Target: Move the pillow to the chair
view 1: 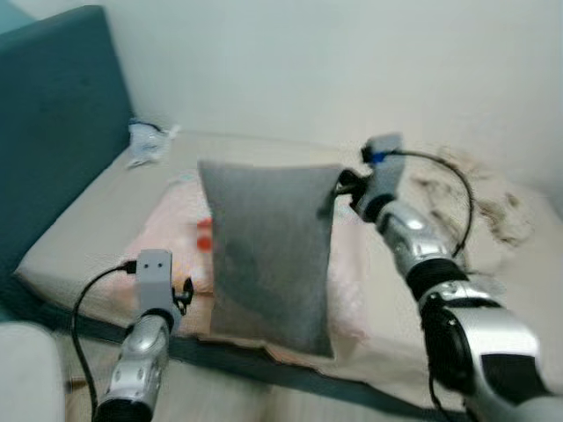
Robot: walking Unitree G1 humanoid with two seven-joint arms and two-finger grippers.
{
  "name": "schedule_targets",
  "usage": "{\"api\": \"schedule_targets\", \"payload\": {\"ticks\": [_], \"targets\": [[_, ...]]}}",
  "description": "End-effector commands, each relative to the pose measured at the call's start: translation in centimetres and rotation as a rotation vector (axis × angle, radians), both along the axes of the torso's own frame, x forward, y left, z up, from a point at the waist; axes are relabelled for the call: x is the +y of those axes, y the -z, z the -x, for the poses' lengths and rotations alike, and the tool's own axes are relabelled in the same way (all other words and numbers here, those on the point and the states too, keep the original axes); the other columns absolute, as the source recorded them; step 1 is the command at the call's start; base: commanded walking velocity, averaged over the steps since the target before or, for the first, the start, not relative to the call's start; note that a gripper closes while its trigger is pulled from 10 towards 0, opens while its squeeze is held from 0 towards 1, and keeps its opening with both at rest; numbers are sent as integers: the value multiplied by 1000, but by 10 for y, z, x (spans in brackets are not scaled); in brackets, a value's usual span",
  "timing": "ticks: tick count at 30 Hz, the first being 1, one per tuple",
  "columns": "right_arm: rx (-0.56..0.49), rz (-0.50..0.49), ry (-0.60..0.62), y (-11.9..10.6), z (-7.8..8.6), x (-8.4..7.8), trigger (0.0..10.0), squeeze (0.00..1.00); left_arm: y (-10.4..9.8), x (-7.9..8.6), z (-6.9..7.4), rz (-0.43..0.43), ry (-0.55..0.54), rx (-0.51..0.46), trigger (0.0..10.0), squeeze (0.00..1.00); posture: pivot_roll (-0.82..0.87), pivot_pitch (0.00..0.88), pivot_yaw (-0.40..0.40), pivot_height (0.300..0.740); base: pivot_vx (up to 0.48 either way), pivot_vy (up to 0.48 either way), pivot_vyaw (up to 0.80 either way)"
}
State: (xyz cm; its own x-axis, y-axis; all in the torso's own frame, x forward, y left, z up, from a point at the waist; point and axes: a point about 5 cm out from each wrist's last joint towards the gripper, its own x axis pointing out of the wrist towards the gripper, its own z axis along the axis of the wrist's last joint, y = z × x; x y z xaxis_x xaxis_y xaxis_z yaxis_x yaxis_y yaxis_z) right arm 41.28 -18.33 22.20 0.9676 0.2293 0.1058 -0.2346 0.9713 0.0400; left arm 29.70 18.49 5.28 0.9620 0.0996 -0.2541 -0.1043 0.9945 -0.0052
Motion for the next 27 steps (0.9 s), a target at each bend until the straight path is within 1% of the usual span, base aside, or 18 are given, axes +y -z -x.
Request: {"api": "schedule_targets", "payload": {"ticks": [1,2,3,4,5,6,7,8,10,11,17,27], "targets": [[-25,-39,25,-8,-1,-3,10000,0,3,3,2,-14,-2,13,10000,0,20,47,-54,740,0,0,-800],[-22,-41,59,-11,-2,-9,10000,0,3,3,2,-15,-1,13,10000,0,18,49,-49,740,0,0,-800],[-22,-41,59,-11,-2,-9,10000,0,3,3,2,-15,-1,13,10000,0,18,49,-49,740,0,0,-800],[-18,-40,89,-12,-2,-15,10000,0,2,2,1,-15,0,13,10000,0,18,49,-50,740,0,0,-800],[-3,-30,140,-10,-1,-25,10000,0,2,2,1,-16,2,12,10000,0,18,51,-49,740,0,0,-800],[-3,-30,140,-10,-1,-25,10000,0,2,2,1,-16,2,12,10000,0,18,51,-49,740,0,0,-800],[12,-19,182,-7,0,-33,10000,0,2,1,0,-16,3,11,10000,0,19,53,-50,740,0,0,-800],[12,-19,182,-7,0,-33,10000,0,2,1,0,-16,3,11,10000,0,19,53,-50,740,0,0,-800],[39,-5,244,-1,4,-47,10000,0,2,1,0,-16,3,10,10000,0,20,54,-50,740,0,0,-800],[45,-5,256,0,4,-50,10000,0,2,1,0,-16,3,10,10000,0,20,54,-50,740,0,0,-800],[42,-19,268,-2,5,-55,10000,0,2,2,0,-20,6,13,10000,0,19,57,-46,740,0,0,-800],[66,-18,297,7,8,-60,10000,0,1,1,-2,-23,5,9,10000,0,20,60,-42,740,0,0,-800]]}}
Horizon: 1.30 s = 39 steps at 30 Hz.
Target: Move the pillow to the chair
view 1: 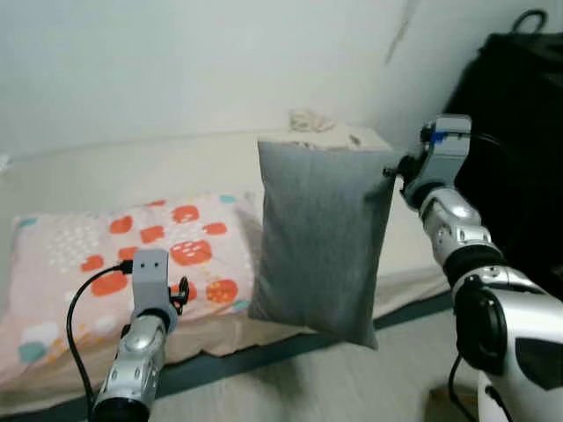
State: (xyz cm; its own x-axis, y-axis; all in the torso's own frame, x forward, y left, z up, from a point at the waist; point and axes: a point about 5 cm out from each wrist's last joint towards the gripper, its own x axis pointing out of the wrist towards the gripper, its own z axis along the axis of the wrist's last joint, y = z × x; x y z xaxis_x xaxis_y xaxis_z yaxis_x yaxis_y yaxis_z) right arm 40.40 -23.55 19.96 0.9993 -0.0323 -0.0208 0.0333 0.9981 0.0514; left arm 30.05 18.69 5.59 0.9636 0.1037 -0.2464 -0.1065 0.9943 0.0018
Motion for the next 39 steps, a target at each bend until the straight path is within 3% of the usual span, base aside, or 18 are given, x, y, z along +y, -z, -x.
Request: {"api": "schedule_targets", "payload": {"ticks": [1,10,18,25,34,35,39], "targets": [[-63,-10,35,-15,-1,-8,10000,0,4,-1,2,-16,7,17,10000,0,21,61,-42,740,0,0,-800],[-72,-60,15,-8,0,-1,10000,0,5,1,4,-8,-18,23,10000,0,23,63,-53,740,0,0,-533],[34,-62,-136,51,13,41,10000,0,7,6,5,-39,-62,36,10000,0,24,61,-61,740,0,0,0],[80,5,-222,83,26,70,10000,0,7,7,6,-40,-67,33,10000,0,23,60,-63,740,0,0,457],[94,12,-284,102,39,87,10000,0,8,7,10,-13,-81,28,10000,0,25,55,-62,740,0,0,800],[84,-53,-306,104,42,91,10000,0,8,7,11,-7,-84,19,10000,0,24,53,-62,740,0,0,0],[26,-94,-414,90,40,104,10000,0,4,9,11,-15,-96,-7,10000,0,19,50,-61,740,0,0,0]]}}
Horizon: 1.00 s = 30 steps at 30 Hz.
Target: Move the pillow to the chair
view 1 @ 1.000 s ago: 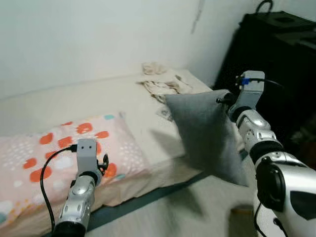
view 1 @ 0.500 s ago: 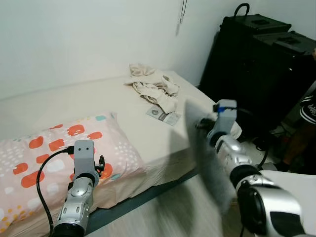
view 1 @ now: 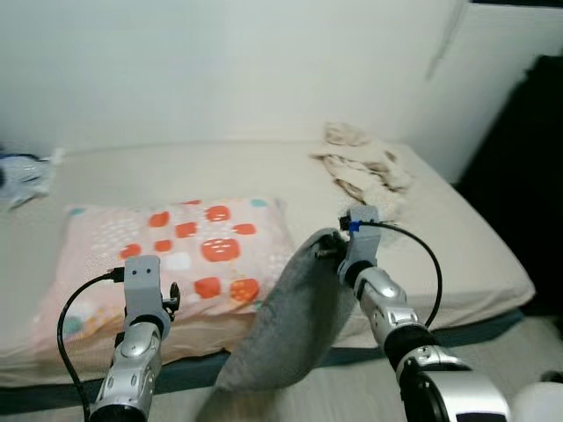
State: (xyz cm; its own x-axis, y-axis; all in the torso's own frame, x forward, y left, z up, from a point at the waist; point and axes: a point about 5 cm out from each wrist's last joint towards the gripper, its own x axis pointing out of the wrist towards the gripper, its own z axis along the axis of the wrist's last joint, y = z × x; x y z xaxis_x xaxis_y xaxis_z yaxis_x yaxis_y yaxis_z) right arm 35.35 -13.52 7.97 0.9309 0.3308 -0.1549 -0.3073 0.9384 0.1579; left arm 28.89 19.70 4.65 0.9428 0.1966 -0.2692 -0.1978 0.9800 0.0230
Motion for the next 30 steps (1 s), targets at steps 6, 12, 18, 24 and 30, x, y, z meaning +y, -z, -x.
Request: {"api": "schedule_targets", "payload": {"ticks": [6,12,18,24,30], "targets": [[-183,-83,-181,-50,-11,24,10000,0,-6,-2,-2,5,4,-37,10000,0,17,48,-60,740,0,0,0],[-215,-85,-129,-59,-16,24,10000,0,-5,-5,-2,5,12,-30,10000,0,21,48,-66,740,0,0,0],[-266,-149,-94,-78,-19,19,10000,0,-7,-3,-1,1,2,-43,10000,0,23,50,-67,740,0,0,0],[-523,-202,-12,-174,-42,1,10000,0,-16,2,-6,2,-14,-90,10000,0,6,64,-48,740,0,0,0],[-558,-135,121,-208,-57,-29,10000,0,-17,-1,-8,2,-4,-91,10000,0,3,63,-47,740,0,0,0]]}}
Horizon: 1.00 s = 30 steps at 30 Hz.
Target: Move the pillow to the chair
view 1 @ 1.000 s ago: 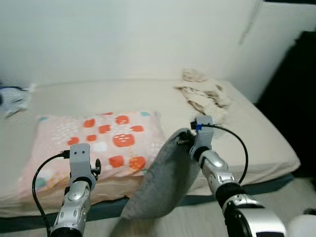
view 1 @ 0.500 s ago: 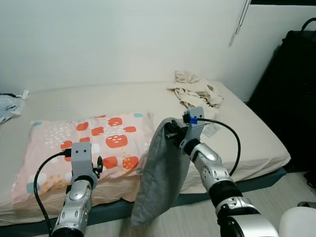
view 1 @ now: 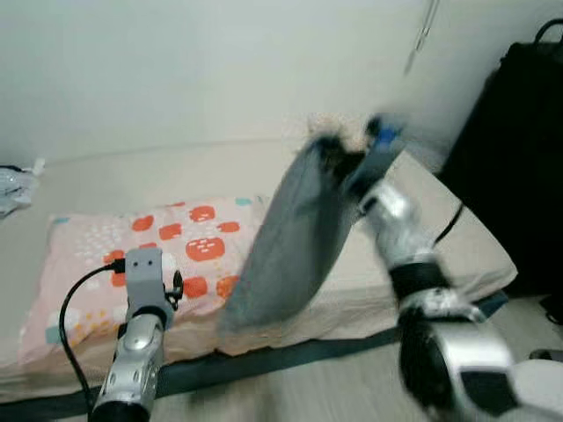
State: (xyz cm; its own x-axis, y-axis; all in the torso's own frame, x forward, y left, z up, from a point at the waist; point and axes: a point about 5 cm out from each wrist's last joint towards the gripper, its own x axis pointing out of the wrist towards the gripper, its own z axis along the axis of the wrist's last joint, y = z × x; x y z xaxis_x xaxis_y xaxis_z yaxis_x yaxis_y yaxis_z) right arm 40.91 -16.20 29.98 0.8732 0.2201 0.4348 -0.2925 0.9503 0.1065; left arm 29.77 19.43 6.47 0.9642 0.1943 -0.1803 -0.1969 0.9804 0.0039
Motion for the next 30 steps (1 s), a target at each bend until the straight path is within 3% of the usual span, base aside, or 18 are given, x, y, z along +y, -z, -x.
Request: {"api": "schedule_targets", "payload": {"ticks": [1,9,19,30], "targets": [[42,-2,38,9,-4,-7,10000,0,1,1,0,2,-4,2,10000,0,7,63,-49,740,0,0,0],[73,0,56,8,-6,-9,10000,0,-1,4,0,1,-12,-4,10000,0,13,63,-54,740,0,0,0],[131,26,72,26,-9,-8,10000,0,-1,5,0,3,-6,-7,10000,0,20,65,-57,740,0,0,0],[125,42,58,24,-10,-6,10000,0,-3,4,-1,14,1,-19,10000,0,19,65,-57,740,284,0,0]]}}
